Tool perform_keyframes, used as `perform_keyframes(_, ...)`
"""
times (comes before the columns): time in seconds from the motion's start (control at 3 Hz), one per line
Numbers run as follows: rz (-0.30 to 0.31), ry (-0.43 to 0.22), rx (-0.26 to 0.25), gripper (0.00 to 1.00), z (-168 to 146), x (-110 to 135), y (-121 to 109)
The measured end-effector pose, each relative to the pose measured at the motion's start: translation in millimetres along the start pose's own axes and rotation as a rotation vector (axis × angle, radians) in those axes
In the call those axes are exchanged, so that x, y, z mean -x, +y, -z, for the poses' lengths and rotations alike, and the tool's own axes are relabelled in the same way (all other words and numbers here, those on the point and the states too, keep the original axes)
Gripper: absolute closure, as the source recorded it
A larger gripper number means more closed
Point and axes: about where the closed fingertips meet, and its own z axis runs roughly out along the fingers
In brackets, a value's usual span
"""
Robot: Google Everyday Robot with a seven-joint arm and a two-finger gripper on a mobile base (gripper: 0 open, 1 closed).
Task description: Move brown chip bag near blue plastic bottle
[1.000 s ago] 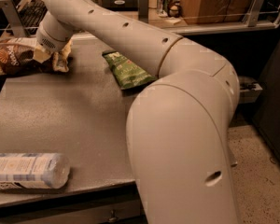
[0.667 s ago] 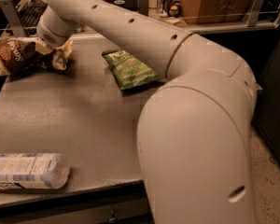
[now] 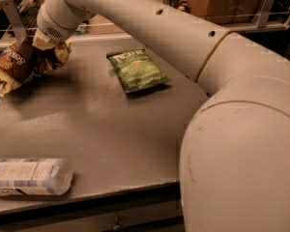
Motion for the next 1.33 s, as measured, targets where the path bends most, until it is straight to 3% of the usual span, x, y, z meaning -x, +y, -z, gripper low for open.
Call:
perform_keyframes(0.67,0.134,-0.053,0.074,1.00,49,10,66)
perform_keyframes(1.33,0.128,-0.041,0.135,1.00,71,-17,128)
